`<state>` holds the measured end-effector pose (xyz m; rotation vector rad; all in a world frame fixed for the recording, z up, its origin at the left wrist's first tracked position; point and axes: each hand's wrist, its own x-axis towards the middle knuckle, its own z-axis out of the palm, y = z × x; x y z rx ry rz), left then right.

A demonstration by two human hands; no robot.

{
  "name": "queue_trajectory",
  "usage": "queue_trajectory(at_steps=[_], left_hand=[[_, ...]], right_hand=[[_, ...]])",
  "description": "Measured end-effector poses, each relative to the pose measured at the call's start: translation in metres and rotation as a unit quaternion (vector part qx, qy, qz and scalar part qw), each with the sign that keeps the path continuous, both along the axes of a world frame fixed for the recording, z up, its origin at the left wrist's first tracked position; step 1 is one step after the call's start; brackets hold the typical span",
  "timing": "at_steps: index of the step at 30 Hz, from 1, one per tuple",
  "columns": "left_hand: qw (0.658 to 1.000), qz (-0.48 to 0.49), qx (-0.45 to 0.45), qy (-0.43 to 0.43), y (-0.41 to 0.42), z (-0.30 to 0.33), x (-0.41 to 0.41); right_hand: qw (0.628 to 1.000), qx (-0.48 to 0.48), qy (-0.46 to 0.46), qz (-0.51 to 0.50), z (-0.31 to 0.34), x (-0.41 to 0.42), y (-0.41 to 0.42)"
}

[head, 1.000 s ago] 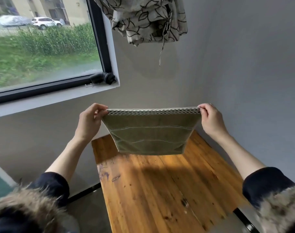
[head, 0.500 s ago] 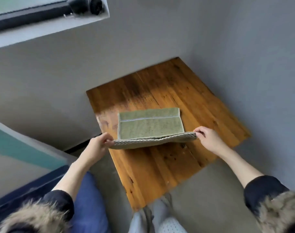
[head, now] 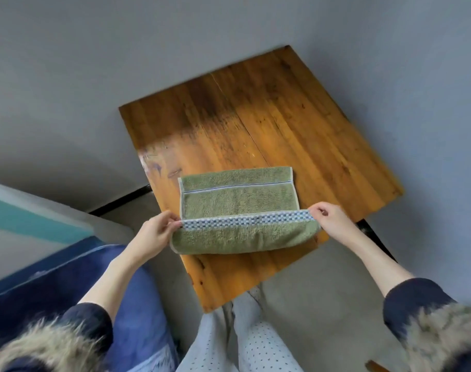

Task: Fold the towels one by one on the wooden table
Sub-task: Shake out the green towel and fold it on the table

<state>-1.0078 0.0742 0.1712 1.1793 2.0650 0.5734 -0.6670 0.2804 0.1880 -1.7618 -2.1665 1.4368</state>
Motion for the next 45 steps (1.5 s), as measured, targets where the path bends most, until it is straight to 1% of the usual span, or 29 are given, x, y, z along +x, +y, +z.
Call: queue_trajectory(at_steps=[4,9,12,19,26,30,33,35,37,39,40,42,43,45], left_hand=[[0.996,0.068,0.047,0.020,0.029,-0.004,-0.009],[0.988,0.133,0.070,-0.033,0.067,-0.019,-0.027],[0.985,0.148,0.074,-0.051,0.086,-0.033,-0.038],[0.986,0.155,0.057,-0.020,0.112,-0.068,-0.053],[0.985,0.159,0.063,0.021,0.124,-0.094,-0.060],[0.987,0.148,0.040,0.050,0.127,-0.102,-0.057],[0.978,0.171,0.027,0.112,0.127,-0.104,-0.050],[0.964,0.191,0.038,0.179,0.124,-0.101,-0.041],[0.947,0.181,0.058,0.259,0.119,-0.096,-0.021],[0.944,0.118,0.079,0.299,0.114,-0.094,0.011],[0.948,0.072,0.078,0.301,0.111,-0.095,0.029],[0.954,-0.014,0.048,0.294,0.105,-0.103,0.062],[0.955,-0.041,0.028,0.293,0.102,-0.108,0.073],[0.954,-0.054,-0.008,0.295,0.095,-0.119,0.081]], right_hand=[[0.996,0.077,0.035,-0.018,0.000,-0.027,0.027],[0.988,0.149,0.029,0.022,-0.021,-0.058,0.065],[0.986,0.162,0.033,0.023,-0.040,-0.072,0.081],[0.987,0.157,0.025,0.006,-0.081,-0.089,0.103],[0.981,0.192,0.014,-0.025,-0.112,-0.095,0.110],[0.979,0.201,-0.017,-0.019,-0.126,-0.096,0.110],[0.975,0.214,-0.046,-0.034,-0.129,-0.098,0.105],[0.965,0.250,-0.067,-0.034,-0.123,-0.097,0.098],[0.948,0.310,-0.075,-0.014,-0.114,-0.096,0.084],[0.935,0.347,-0.069,0.040,-0.110,-0.100,0.058],[0.931,0.349,-0.065,0.086,-0.110,-0.104,0.040],[0.923,0.330,-0.053,0.189,-0.117,-0.112,0.003],[0.917,0.323,-0.050,0.231,-0.123,-0.114,-0.012],[0.906,0.311,-0.070,0.277,-0.136,-0.111,-0.025]])
